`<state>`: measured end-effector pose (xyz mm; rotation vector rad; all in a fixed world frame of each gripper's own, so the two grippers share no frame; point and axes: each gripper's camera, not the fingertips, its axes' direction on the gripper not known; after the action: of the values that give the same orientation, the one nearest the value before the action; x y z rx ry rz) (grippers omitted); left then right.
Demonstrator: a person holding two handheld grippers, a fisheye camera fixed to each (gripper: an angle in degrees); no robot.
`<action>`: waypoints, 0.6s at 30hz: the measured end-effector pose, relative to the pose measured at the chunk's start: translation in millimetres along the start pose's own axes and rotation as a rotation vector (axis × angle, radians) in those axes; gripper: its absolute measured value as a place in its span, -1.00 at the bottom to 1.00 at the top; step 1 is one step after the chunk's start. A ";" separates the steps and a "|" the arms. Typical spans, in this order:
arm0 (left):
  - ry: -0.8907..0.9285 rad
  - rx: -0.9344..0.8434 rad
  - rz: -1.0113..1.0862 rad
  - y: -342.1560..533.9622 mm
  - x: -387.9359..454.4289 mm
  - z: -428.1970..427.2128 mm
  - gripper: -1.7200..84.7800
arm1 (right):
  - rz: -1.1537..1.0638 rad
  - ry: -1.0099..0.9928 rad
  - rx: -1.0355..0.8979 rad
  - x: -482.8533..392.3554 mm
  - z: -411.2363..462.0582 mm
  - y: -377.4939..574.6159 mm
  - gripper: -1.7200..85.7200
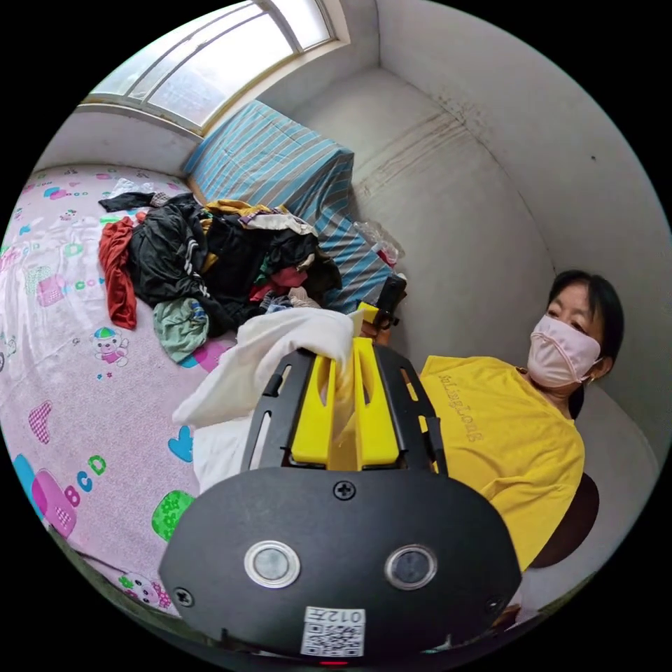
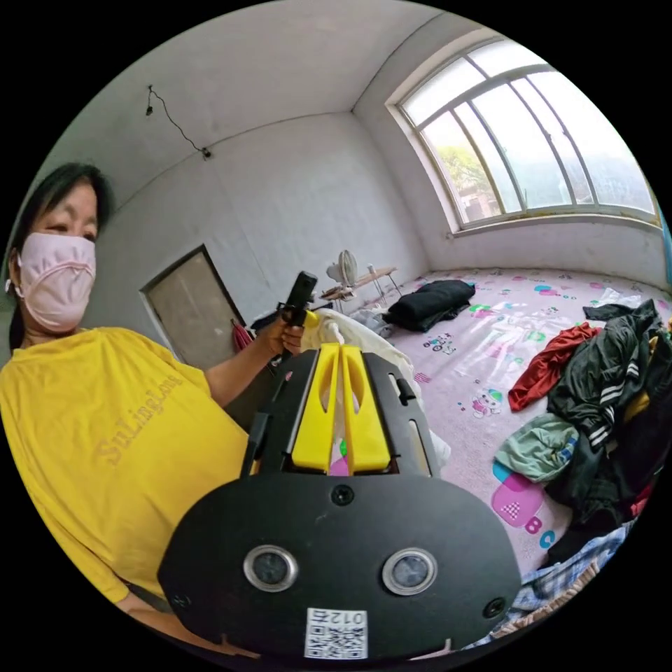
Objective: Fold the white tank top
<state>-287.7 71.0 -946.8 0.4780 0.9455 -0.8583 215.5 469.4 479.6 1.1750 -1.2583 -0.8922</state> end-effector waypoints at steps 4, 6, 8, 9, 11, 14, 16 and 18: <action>0.040 0.011 -0.079 5.3 -16.7 -5.5 -0.79 | 0.041 0.157 -0.045 -1.8 7.0 -29.8 -0.95; -0.032 0.076 -0.272 20.6 -54.7 -21.0 -0.80 | 0.131 0.247 -0.084 21.5 19.6 -33.6 -0.95; -0.055 0.164 -0.416 45.7 -84.0 -35.9 -0.79 | 0.291 0.255 -0.097 59.9 29.6 -24.0 -0.95; -0.075 0.198 -0.476 63.6 -93.9 -40.4 -0.79 | 0.401 0.234 -0.110 84.5 36.5 -11.6 -0.95; -0.153 0.193 -0.475 82.5 -88.6 -35.6 -0.78 | 0.492 0.252 -0.168 106.8 51.4 8.1 -0.95; -0.260 0.024 -0.438 100.2 -69.1 1.4 -0.75 | 0.560 0.356 -0.316 119.2 74.4 29.9 -0.95; -0.285 -0.055 -0.429 109.4 -58.8 28.1 -0.74 | 0.564 0.325 -0.295 116.6 73.8 28.5 -0.95; -0.271 -0.066 -0.421 117.9 -44.7 58.9 -0.72 | 0.557 0.298 -0.254 111.1 66.2 17.1 -0.94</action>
<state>-176.3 118.5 -878.4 0.0976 0.8308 -1.2330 164.0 355.3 516.6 0.6703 -1.1055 -0.4260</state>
